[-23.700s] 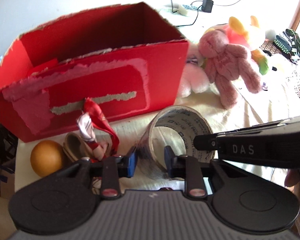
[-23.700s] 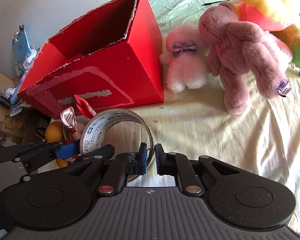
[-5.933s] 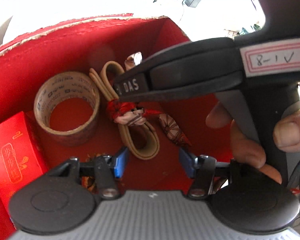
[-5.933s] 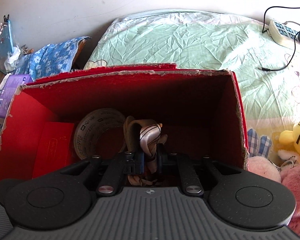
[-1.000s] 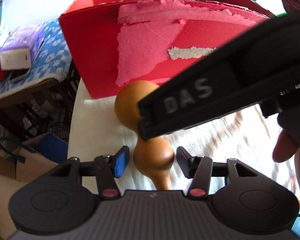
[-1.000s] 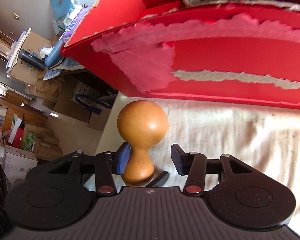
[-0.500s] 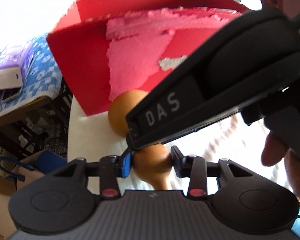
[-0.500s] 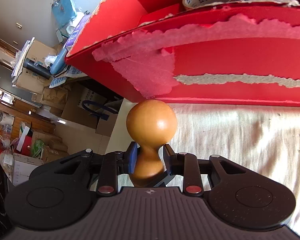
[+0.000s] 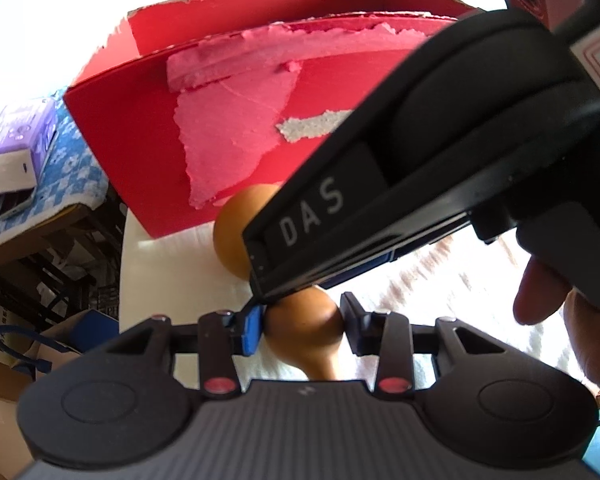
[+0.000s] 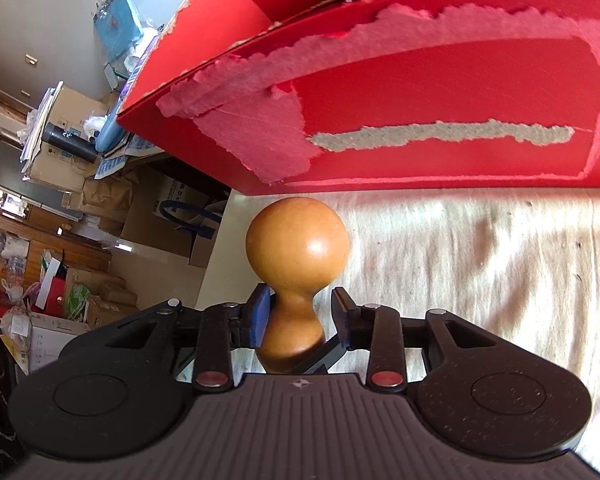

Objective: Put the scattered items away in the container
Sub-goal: 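Lift the wooden stamp with the right tool over the red container, then lower the stamp into the container beside the figurine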

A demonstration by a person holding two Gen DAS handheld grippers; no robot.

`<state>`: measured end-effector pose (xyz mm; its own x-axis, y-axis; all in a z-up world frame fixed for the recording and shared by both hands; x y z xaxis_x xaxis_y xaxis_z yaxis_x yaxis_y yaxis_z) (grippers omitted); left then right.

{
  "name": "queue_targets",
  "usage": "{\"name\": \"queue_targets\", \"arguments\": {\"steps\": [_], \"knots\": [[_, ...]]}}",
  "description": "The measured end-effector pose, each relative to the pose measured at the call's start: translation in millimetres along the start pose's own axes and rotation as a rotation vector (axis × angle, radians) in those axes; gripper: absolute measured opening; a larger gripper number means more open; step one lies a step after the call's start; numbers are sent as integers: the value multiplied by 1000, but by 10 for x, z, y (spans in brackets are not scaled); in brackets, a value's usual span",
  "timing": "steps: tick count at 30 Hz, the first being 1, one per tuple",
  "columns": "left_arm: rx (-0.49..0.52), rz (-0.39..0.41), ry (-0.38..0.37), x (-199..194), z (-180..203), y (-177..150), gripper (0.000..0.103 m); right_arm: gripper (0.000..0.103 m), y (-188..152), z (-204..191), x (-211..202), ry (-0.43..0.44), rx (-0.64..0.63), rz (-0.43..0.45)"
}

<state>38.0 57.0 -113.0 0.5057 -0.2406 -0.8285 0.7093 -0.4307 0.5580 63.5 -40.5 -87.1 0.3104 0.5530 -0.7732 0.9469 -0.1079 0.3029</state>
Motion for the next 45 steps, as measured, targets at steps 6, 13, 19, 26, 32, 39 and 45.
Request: {"name": "queue_targets", "arguments": {"steps": [6,13,19,26,32,39,45], "knots": [[12,19,-17,-53,43,23,39,32,10,-66,-143,9,-31,28],[37,107,-41,-416,85,159,39,31,-9,-228,-539,46,-117,126],[79,198,-71,-817,141,295,39,30,-35,-349,-902,79,-168,236],[84,304,-125,-1052,150,620,39,30,121,-387,-1231,36,-222,376],[111,359,-182,-942,210,1060,39,29,471,-275,-1385,-71,-236,432],[75,319,-309,-384,100,1640,39,29,1001,-49,-1246,-195,-196,377],[27,229,-397,140,110,1895,39,29,1353,150,-942,-289,-185,262]]}}
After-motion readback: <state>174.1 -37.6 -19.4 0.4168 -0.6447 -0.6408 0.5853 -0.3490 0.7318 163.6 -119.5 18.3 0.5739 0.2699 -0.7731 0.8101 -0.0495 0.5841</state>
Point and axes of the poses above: each gripper's, at about its wrist camera, not at the fingertips, and x roughly the way its jaws point, z to its right, y to its top, the point moved 1 cm from there along x, roughly the way its jaws point, and after that the axes turned 1 degree about y, right-handed, at the moved point
